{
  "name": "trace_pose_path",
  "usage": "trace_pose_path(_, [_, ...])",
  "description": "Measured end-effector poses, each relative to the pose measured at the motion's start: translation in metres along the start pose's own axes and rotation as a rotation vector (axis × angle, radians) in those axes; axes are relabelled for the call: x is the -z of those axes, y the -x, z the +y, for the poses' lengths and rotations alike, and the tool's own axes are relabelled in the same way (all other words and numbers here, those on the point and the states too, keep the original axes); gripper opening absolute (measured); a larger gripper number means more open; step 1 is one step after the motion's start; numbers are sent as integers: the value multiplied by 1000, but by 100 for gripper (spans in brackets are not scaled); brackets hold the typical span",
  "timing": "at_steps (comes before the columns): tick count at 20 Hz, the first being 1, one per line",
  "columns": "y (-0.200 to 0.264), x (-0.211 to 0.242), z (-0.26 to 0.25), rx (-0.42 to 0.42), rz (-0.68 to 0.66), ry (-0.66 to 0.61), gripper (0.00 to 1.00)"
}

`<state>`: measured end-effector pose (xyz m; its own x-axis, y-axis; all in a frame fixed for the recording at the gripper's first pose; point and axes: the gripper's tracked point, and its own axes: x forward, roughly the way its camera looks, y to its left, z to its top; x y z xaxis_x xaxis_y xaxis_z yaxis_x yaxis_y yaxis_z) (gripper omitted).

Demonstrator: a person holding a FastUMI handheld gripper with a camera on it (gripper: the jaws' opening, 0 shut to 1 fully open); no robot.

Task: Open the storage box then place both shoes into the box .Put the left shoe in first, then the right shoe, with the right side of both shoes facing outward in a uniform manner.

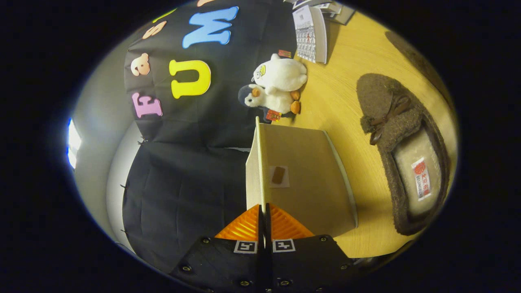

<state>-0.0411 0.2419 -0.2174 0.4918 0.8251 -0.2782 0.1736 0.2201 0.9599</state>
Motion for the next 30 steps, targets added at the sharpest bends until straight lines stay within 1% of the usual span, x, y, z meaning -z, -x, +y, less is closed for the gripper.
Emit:
trace_pose_path(1, [6,3,9,-6,19,12,0])
trace_pose_path(4, [7,0,37,-17,21,65,0])
trace_pose_path(9, [-2,3,85,-21,24,156,0])
trace_pose_path(11, [-8,6,97,9,9,204,0])
trace_pose_path(13, [-15,12,112,17,1,253,0])
trace_pose_path(16, [-29,23,134,13,6,294,0])
trace_pose_path(21, [-51,41,160,37,11,366,0])
trace_pose_path(26, [-83,62,185,67,37,449,0])
trace_pose_path(30, [-112,83,200,76,71,499,0])
